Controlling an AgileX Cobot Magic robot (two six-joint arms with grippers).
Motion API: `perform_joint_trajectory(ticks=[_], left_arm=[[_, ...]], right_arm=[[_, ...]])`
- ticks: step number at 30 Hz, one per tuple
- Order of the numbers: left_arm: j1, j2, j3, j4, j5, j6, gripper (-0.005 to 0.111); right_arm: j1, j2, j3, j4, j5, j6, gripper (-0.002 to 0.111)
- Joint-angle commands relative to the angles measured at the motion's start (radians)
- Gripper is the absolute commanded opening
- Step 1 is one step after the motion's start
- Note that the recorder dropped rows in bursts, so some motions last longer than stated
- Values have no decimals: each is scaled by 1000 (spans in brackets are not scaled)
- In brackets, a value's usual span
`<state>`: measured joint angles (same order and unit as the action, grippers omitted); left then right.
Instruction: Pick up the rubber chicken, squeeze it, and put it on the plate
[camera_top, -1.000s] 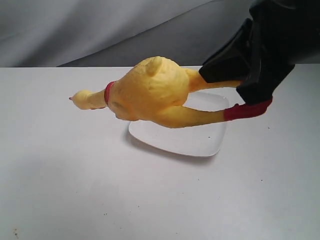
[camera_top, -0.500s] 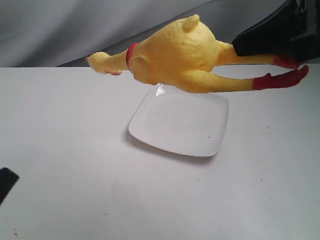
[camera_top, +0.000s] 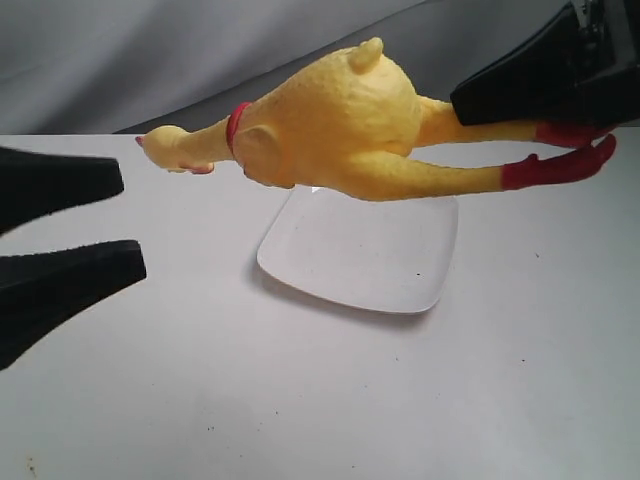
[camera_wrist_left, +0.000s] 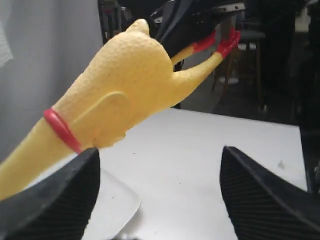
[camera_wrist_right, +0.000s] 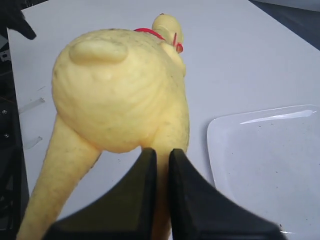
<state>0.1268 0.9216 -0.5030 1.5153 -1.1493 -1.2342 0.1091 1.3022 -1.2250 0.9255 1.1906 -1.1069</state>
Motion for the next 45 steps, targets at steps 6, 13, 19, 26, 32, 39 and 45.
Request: perform_joint_trajectory(ticks=[6,13,19,26,32,39,45], left_arm=[[-125,-3,-201,229,145,214,61],[-335,56,-196,229,418,378,59],[-456,148,-196,229,586,524,68],[-528,212,-196,195,738,619,72],[-539,206,-200,-45,780,715,72],[-539,215,-200,-280,694,899,70],[-539,301,-200,-265,680,1002,70]], right_arm=[[-8,-4,2,55,1,-8,0],[-8,-4,2,54,1,16,0],[-6,-4,2,54,3,20,0],[0,-4,2,56,13,22,0],[0,-4,2,57,11,22,0],[0,-4,2,57,3,23,0],[0,-4,2,61,2,23,0]])
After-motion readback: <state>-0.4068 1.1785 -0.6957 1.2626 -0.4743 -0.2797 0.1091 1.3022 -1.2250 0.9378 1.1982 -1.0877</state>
